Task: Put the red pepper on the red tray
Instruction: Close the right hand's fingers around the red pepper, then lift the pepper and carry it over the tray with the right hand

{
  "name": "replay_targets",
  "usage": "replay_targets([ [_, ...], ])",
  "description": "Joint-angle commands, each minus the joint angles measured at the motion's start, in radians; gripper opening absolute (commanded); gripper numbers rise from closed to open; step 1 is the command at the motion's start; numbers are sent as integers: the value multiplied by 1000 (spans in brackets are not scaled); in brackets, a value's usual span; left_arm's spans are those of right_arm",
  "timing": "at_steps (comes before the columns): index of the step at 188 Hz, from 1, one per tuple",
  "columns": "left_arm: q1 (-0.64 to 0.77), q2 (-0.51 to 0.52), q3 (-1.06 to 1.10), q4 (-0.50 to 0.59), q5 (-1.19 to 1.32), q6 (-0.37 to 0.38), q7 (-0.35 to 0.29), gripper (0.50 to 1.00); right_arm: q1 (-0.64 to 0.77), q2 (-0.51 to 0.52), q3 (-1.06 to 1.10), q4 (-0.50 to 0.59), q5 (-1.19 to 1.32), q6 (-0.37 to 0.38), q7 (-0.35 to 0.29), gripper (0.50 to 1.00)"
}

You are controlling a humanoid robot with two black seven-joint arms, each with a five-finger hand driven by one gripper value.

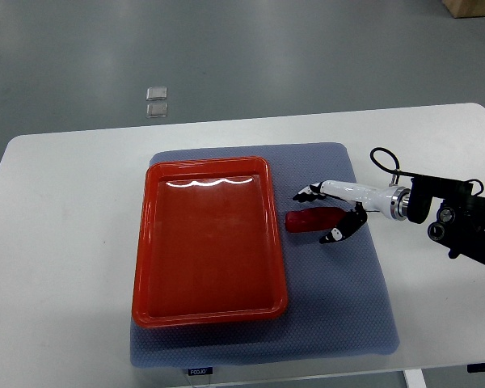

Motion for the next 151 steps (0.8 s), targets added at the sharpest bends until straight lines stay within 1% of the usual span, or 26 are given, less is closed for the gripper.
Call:
replay_targets([
  [1, 0, 0, 0, 0, 0, 1, 0, 1000, 0, 0, -5, -2, -5, -11, 0, 766],
  [8, 0, 0, 0, 0, 0, 1, 0, 1000, 0, 0, -5, -2, -6, -12, 0, 742],
  [15, 0, 0, 0, 0, 0, 1, 0, 1000, -2, 0, -6, -2, -6, -12, 0, 699],
  [17, 0, 0, 0, 0, 0, 1, 0, 1000, -2, 0, -6, -2, -6, -12, 0, 699],
  [18, 0, 0, 0, 0, 0, 1, 0, 1000, 0, 0, -6, -2, -6, -12, 0, 687],
  [25, 0, 0, 0, 0, 0, 1, 0, 1000, 0, 0, -6, -4, -9, -12, 0, 652],
  [26, 0, 0, 0, 0, 0, 1, 0, 1000, 0, 0, -6, -2, -11, -12, 0, 640],
  [36, 0, 0, 0, 0, 0, 1, 0, 1000, 0, -1, -6, -2, -21, -14, 2, 590],
  [44, 0, 0, 0, 0, 0, 1, 0, 1000, 0, -1, -6, -2, -26, -19, 5, 572],
  [47, 0, 0, 0, 0, 0, 1, 0, 1000, 0, -1, -6, -2, -26, -22, 6, 554],
  [55, 0, 0, 0, 0, 0, 1, 0, 1000, 0, -1, -6, -2, -26, -22, 6, 554],
  [56, 0, 0, 0, 0, 0, 1, 0, 1000, 1, -1, -6, -2, -26, -28, 8, 511],
  [57, 0, 0, 0, 0, 0, 1, 0, 1000, 1, -1, -6, -2, -26, -28, 8, 511],
  [58, 0, 0, 0, 0, 0, 1, 0, 1000, 1, -1, -6, -2, -26, -28, 9, 500],
  [121, 0, 0, 0, 0, 0, 2, 0, 1000, 55, -44, -3, 12, -15, -20, 9, 500],
  [124, 0, 0, 0, 0, 0, 2, 0, 1000, 78, -57, -3, 15, -11, -19, 9, 500],
  [151, 0, 0, 0, 0, 0, 2, -2, 1000, 115, -67, -3, 18, -8, -6, 9, 500],
])
